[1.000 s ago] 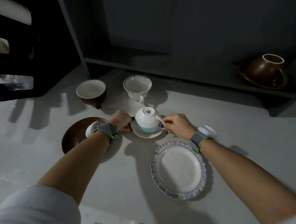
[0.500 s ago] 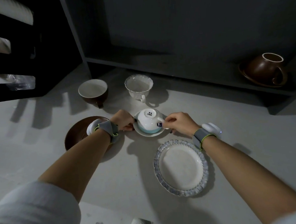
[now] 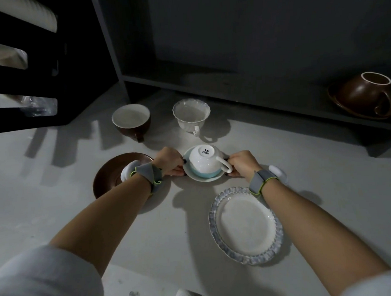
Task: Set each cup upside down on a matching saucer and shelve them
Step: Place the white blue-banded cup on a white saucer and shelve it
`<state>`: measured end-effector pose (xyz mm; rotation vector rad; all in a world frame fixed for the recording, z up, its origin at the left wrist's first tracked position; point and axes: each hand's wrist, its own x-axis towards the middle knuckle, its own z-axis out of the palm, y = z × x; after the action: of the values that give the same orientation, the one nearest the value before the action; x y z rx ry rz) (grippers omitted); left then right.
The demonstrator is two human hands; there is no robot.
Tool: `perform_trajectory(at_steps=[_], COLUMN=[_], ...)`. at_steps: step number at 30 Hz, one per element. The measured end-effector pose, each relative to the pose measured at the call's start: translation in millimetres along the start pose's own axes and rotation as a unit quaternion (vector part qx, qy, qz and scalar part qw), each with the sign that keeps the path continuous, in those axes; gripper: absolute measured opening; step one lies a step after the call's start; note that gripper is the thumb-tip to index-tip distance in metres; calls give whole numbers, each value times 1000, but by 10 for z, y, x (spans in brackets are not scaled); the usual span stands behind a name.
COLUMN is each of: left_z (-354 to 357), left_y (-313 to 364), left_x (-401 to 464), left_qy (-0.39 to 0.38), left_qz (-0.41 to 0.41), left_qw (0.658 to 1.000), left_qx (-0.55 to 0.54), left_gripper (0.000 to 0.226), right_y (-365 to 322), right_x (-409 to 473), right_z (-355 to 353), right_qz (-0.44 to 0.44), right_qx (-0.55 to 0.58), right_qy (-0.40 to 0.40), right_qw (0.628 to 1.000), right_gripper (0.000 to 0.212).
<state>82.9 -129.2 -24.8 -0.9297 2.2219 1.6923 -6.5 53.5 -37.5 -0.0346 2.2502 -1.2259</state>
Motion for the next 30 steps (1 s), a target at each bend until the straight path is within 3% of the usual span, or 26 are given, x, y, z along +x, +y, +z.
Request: perform_trajectory(at_steps=[10,15,21,30], left_z=[73,168,393,803], left_y=[250,609,1134,1906], left_x=[-35,-44,-71,70], left_qy=[-7,-26,-37,-66], left_qz=[38,61,93,153], left_qw=[999,998,995,985], left_qx=[16,12,25,40], left_gripper=[24,9,34,34], right_y=[-64,-189,-376,-525], right_x=[-27,-64,-122,-77], right_z=[-223,-559,-1061,-1785], right_qz=[5,-9,-27,-20], right_qx=[19,29,62,149], right_qy=[32,73,121,199], right_qw=[999,997,990,968], right_gripper=[32,30,31,36])
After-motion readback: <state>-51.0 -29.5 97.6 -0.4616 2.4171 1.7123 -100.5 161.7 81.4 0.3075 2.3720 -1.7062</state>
